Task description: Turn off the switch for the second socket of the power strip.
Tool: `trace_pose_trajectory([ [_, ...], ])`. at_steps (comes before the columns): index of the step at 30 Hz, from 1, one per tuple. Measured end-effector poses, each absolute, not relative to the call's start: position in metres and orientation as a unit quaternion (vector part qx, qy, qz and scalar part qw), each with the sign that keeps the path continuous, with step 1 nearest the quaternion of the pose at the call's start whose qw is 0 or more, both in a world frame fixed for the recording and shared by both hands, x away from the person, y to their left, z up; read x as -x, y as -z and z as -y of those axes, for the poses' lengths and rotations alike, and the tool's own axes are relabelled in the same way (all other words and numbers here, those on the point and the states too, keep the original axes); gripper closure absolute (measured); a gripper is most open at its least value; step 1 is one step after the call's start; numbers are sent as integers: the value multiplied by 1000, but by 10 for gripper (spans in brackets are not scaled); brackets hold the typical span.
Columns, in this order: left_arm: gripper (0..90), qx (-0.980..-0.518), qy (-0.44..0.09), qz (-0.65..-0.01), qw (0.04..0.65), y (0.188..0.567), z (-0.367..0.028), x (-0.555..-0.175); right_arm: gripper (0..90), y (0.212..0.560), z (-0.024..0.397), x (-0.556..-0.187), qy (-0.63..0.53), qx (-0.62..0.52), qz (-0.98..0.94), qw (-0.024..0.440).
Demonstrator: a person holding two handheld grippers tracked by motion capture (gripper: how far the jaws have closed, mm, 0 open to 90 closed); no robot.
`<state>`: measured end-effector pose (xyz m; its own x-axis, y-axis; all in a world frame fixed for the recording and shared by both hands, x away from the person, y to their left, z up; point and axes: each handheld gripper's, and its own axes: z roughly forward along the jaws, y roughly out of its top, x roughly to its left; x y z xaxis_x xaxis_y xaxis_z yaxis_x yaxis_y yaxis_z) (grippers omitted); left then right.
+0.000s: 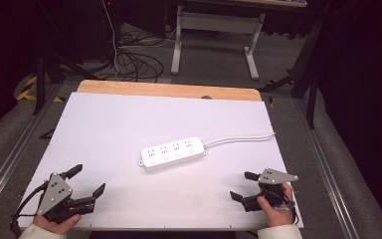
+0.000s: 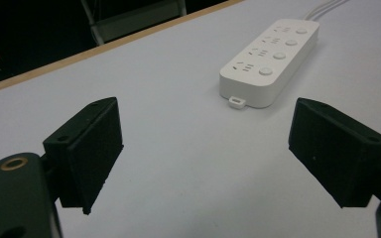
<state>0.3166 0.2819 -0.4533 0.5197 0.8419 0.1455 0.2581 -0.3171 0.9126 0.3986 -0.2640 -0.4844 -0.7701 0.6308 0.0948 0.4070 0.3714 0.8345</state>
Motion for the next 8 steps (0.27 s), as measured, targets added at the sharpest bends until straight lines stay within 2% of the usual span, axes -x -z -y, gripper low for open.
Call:
trace_pose_trajectory([
  [8, 135, -754, -302, -376, 446, 453, -283, -319, 84, 489, 265, -402, -467, -333, -813, 98],
])
